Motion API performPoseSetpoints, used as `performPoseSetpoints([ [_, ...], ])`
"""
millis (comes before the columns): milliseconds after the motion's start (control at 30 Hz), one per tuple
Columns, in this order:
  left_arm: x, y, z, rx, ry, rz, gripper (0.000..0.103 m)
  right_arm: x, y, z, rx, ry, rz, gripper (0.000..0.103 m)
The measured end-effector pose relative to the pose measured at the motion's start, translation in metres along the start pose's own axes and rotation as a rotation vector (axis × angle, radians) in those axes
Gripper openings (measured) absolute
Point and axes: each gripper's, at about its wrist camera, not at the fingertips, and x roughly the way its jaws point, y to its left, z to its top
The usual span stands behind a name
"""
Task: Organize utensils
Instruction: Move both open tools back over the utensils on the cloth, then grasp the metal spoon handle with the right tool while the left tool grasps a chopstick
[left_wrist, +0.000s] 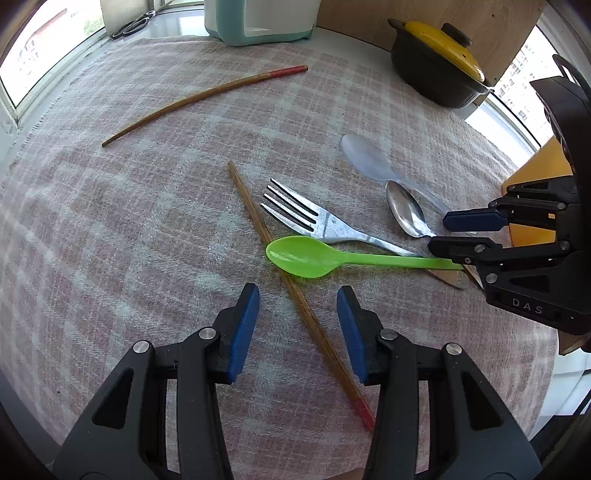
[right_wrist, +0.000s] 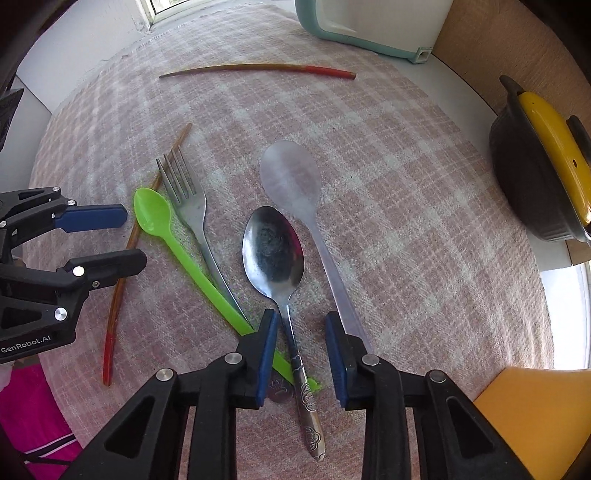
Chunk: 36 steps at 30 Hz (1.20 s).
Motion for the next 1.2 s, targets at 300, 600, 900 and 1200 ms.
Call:
performPoseSetpoints([
  [300,-0.002,0.004,-0.006,0.105,-0.032,0.080,0.017,0.001,0.001,0.001,0.012,0.010,0.006,0.005],
  [600,-0.007,0.029,-0.004,0.129,0.018,0.055,0.009,-0.001,-0.021,0.000,0.138,-0.001,0.090,0.002],
  [900,-0.005,0.048,0.017,0.056,0.092,0.019,0.038,0.001,-0.021,0.000,0.093,0.030,0.060,0.003],
  [1200,0.002,0.039,0.025,0.104,0.061,0.053,0.003,0.003,-0.004,0.009,0.081,0.026,0.026,0.002],
])
